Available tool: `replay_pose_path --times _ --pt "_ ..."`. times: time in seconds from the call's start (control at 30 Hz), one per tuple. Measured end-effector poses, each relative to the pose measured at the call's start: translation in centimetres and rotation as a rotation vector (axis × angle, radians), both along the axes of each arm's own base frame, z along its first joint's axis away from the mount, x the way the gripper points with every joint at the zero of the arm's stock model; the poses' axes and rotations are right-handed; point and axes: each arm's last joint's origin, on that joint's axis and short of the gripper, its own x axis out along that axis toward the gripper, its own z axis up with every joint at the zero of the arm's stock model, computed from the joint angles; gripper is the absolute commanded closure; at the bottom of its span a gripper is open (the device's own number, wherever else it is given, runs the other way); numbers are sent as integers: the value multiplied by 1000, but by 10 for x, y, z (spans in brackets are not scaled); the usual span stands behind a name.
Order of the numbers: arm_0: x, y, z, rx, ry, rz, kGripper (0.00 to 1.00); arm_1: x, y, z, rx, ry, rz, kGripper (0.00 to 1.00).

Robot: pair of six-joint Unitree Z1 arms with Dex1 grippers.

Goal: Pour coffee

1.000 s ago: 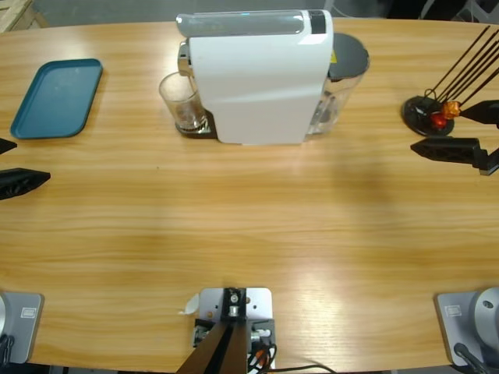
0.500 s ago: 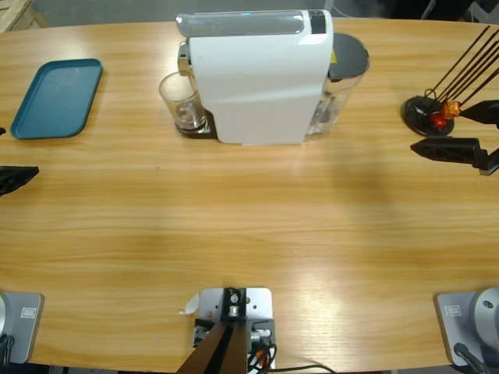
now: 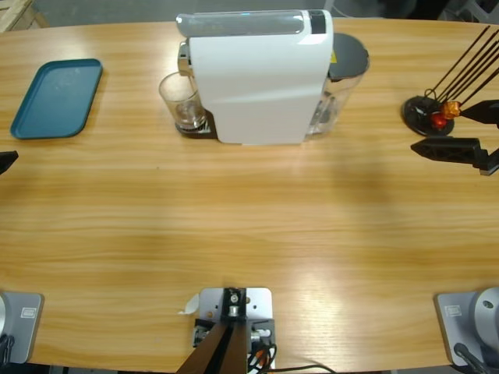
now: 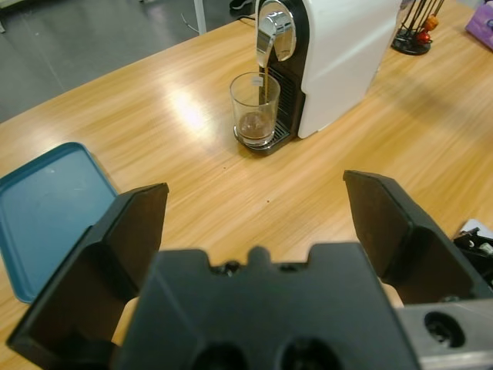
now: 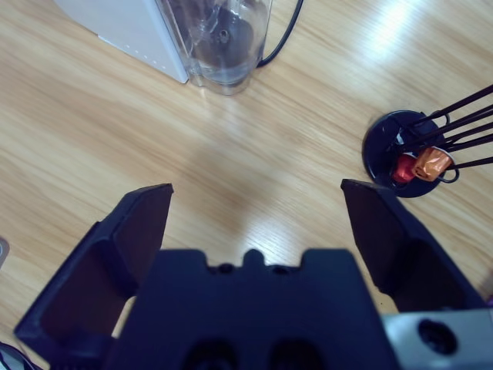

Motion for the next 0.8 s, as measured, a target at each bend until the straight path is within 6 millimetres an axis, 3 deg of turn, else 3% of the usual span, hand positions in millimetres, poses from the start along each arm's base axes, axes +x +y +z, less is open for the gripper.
replay_pose_path --times 0.8 --pt "2 -1 -7 -25 -35 -6 0 0 0 0 0 0 0 0"
